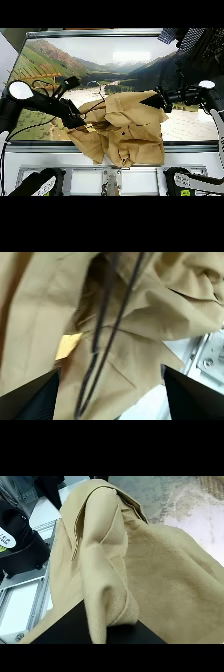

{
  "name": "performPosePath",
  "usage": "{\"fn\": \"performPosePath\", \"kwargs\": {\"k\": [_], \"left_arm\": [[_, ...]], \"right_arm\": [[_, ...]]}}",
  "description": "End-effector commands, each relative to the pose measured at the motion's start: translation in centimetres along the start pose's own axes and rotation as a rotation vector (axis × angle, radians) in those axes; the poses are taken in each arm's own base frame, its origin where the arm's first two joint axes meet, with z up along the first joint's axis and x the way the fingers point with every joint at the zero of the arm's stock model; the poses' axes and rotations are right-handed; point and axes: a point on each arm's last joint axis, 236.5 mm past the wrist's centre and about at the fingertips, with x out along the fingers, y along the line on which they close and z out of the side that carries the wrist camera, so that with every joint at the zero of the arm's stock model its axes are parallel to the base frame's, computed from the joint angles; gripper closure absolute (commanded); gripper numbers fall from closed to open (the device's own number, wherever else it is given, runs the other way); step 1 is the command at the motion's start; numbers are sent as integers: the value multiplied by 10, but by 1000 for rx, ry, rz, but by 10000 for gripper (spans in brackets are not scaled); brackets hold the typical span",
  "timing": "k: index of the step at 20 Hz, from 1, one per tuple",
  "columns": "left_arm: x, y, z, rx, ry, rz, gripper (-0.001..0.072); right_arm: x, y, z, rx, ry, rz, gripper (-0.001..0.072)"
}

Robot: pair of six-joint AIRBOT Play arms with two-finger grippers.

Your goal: Fold the clothes and pants, and hang the long-sleeved shirts on hangers.

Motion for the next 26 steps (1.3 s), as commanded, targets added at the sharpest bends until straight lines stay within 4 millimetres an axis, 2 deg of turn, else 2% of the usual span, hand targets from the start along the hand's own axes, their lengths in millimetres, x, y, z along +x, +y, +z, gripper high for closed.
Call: {"fn": "performPosePath", "kwargs": {"k": [1, 4, 7, 9, 12, 14, 17, 21, 24, 26], "left_arm": [[-31, 26, 7, -119, -113, 133, 20], [-68, 47, 6, -282, -231, 260, 20], [-76, 57, -1, -443, -328, 323, 23], [-63, 56, -6, -511, -367, 332, 30], [-32, 45, -6, -538, -399, 311, 30], [-12, 36, 5, -539, -436, 294, 31], [15, 17, 35, -490, -473, 246, 31], [57, -22, 70, -307, -416, 193, 30], [70, -31, 87, -173, -380, 236, 30], [76, -23, 96, -152, -377, 280, 30]], "right_arm": [[0, 0, 2, 11, -7, -2, 699], [-3, -2, 34, -7, -133, -22, 699], [-10, -16, 66, -27, -219, -144, 699], [-14, -20, 81, -42, -235, -224, 699], [-23, -17, 104, -87, -254, -334, 698], [-32, -19, 121, -93, -283, -427, 698], [-42, -14, 140, -130, -311, -512, 698], [-43, -11, 143, -129, -315, -522, 698], [-43, -11, 143, -124, -314, -521, 698], [-43, -11, 143, -124, -313, -521, 698]]}}
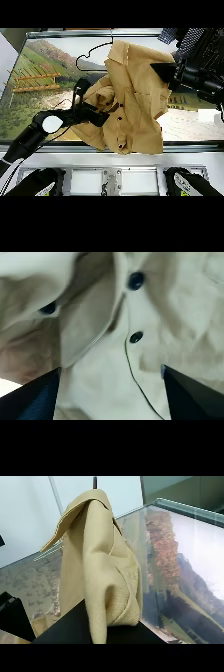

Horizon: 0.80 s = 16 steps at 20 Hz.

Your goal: Fold the clothes and pants, and hang the long-sleeved shirts on hangers.

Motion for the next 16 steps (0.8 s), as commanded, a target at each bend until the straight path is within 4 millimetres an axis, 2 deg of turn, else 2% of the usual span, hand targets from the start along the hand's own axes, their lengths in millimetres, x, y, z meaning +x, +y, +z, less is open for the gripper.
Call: {"fn": "performPosePath", "kwargs": {"k": [1, 5, 8, 9, 10, 12, 14, 16], "left_arm": [[23, -1, 15, 83, -16, 56, 30], [59, 18, 10, 73, 12, 98, 34], [79, 26, 9, 59, 0, 112, 420], [80, 27, 10, 61, -6, 115, 660], [78, 31, 11, 53, -8, 119, 695], [57, 41, 11, 24, 11, 132, 695], [16, 53, 7, -11, 52, 154, 695], [-34, 55, -2, -39, 87, 166, 695]], "right_arm": [[0, -1, 1, 1, -1, -11, 698], [0, -1, 2, 2, -1, -11, 698], [0, -1, 1, 2, -1, -11, 698], [0, -1, 1, 2, -1, -11, 698], [0, -1, 1, 13, -1, -11, 698], [-1, 0, -2, 28, 14, -8, 699], [-2, 6, -9, 18, 56, 4, 699], [-4, 9, -19, 52, 102, -3, 699]]}}
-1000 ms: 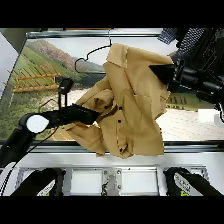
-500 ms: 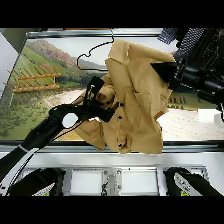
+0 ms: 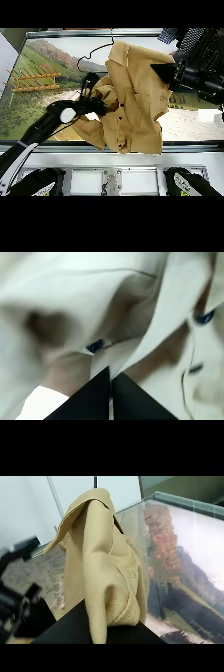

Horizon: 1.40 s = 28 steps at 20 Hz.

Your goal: Fold the clothes and pants, and hang the long-sleeved shirts on hangers.

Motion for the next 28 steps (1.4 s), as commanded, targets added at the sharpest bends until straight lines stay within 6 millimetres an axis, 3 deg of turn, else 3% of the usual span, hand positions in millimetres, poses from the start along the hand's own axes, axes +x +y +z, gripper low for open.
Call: {"fn": "performPosePath", "kwargs": {"k": [1, 3, 5, 8, 10, 13, 16, 17, 18, 20, 22, 24, 28], "left_arm": [[-74, 12, -27, -36, 95, 16, 695], [-123, 9, -37, -34, 83, 21, 695], [-165, 5, -33, -87, -13, 27, 694], [-192, 16, -28, -170, -101, 67, 695], [-184, 27, -27, -238, -82, 66, 695], [-146, 37, -20, -309, -20, -18, 695], [-104, 82, 4, -444, -77, -19, 670], [-95, 102, 12, -486, -116, 0, 336], [-91, 120, 18, -540, -154, 16, 65], [-93, 135, 25, -577, -171, -11, 89], [-105, 118, 33, -507, -184, -106, 89], [-118, 98, 29, -422, -185, -137, 88], [-134, 73, -2, -392, -229, -107, 89]], "right_arm": [[-3, 4, -17, 49, 86, -9, 699], [-4, 8, -16, 71, 89, -11, 698], [-6, 15, -9, 60, 81, -12, 699], [-9, 25, 1, 55, 61, -9, 699], [-9, 30, 13, 89, 13, 8, 699], [-9, 32, 18, 168, -5, 15, 699], [-9, 28, 19, 180, -12, 0, 699], [-9, 28, 19, 180, -13, -2, 698], [-9, 28, 19, 180, -13, -2, 699], [-9, 26, 20, 180, -16, -9, 698], [-9, 26, 20, 180, -16, -10, 699], [-9, 26, 19, 180, -16, -10, 698], [-9, 26, 19, 180, -16, -10, 698]]}}
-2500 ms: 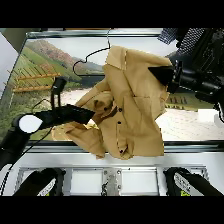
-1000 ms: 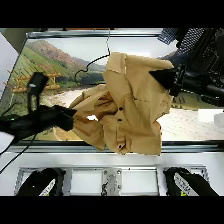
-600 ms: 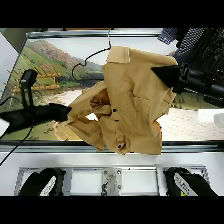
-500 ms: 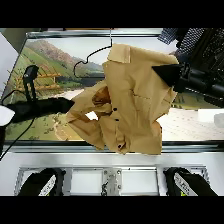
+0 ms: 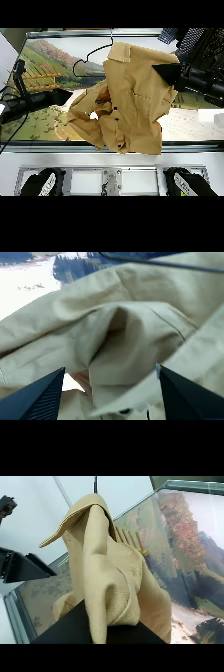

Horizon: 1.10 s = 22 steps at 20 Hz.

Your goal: Fold the clothes and pants, and hang the long-sleeved shirts on hangers.

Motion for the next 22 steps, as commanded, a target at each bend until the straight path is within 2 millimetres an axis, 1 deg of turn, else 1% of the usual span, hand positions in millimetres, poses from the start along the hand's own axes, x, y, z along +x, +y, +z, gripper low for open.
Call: {"fn": "performPosePath", "kwargs": {"k": [1, 3, 5, 6, 8, 10, 11, 14, 15, 17, 18, 19, 22], "left_arm": [[-14, -8, -30, 52, -40, 2, 89], [-13, -2, -49, 83, -73, 49, 89], [-9, -2, -59, 106, -126, 78, 90], [-7, -6, -60, 127, -164, 86, 90], [-5, -19, -61, 200, -217, 84, 90], [0, -34, -65, 235, -216, 68, 91], [7, -38, -72, 260, -191, 69, 90], [38, -40, -97, 320, -86, 89, 91], [47, -42, -102, 343, -52, 95, 91], [62, -46, -101, 379, -14, 111, 91], [69, -44, -98, 392, 1, 127, 91], [75, -38, -95, 380, 19, 156, 91], [94, -9, -88, 287, 70, 238, 91]], "right_arm": [[0, 0, 0, 2, 0, 0, 698], [0, 0, 0, 2, 0, 0, 698], [0, 0, 0, 2, 0, 0, 698], [0, 0, 0, 2, 0, 0, 698], [0, 0, 0, 2, 0, 0, 698], [0, 0, 0, 2, 0, 0, 698], [0, 0, 0, 2, 0, 1, 697], [0, 0, 0, 2, 0, 1, 697], [0, 0, 0, 2, 1, 1, 697], [0, 0, 0, 2, 1, 1, 697], [0, 0, 0, 2, 0, 2, 697], [0, 1, -1, 2, 2, 5, 697], [0, 3, -1, 2, 5, 11, 697]]}}
